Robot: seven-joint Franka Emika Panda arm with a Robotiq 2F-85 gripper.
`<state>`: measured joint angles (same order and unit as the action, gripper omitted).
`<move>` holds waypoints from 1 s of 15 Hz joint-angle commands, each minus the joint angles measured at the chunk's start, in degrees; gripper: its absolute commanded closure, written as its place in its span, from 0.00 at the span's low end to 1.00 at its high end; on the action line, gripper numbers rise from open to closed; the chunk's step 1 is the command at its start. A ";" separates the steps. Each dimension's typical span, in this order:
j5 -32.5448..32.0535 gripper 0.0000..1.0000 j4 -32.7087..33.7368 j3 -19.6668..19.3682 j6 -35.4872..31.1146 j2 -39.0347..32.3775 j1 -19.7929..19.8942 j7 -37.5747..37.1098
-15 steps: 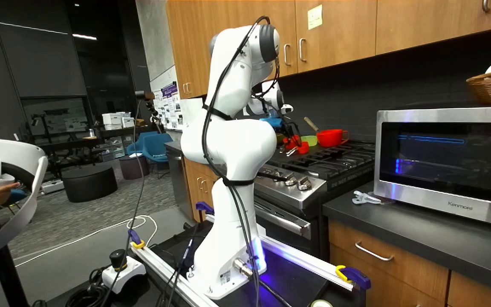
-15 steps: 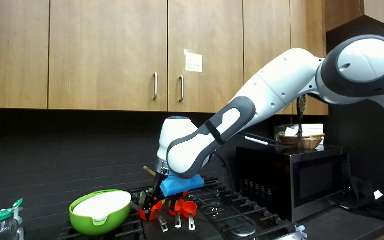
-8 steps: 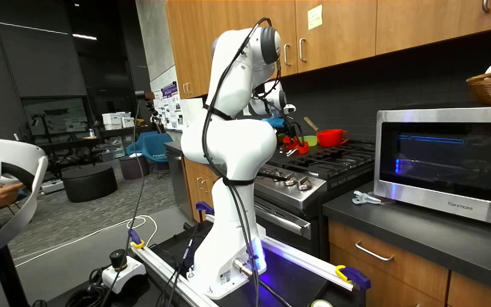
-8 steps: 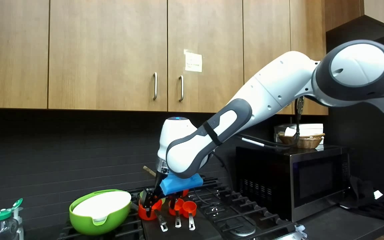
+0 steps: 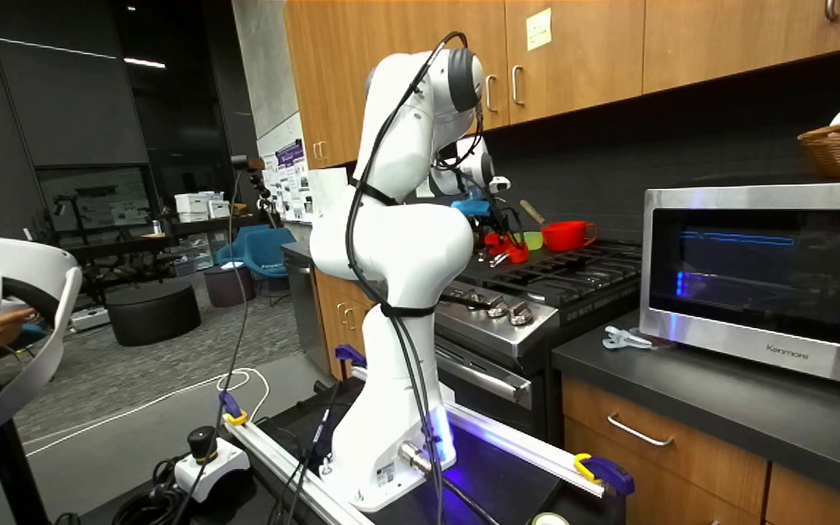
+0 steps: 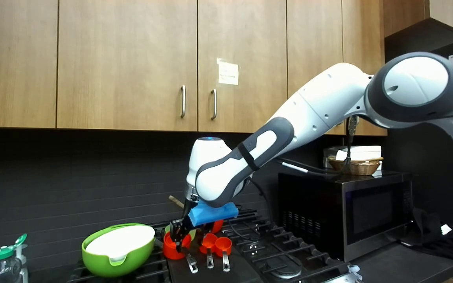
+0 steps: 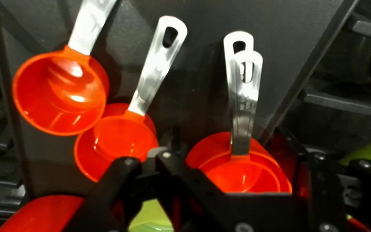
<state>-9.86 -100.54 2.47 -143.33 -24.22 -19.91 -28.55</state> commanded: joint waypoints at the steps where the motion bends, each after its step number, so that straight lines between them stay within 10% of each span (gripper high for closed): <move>1: 0.21 0.12 0.53 0.03 1.64 0.35 -0.09 0.24; 9: 2.78 0.14 0.41 1.73 3.19 -0.36 0.53 1.68; 15: 2.85 0.64 0.11 1.86 2.68 -0.34 0.76 1.80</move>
<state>-8.79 -100.53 3.71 -141.25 -24.76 -19.91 -28.48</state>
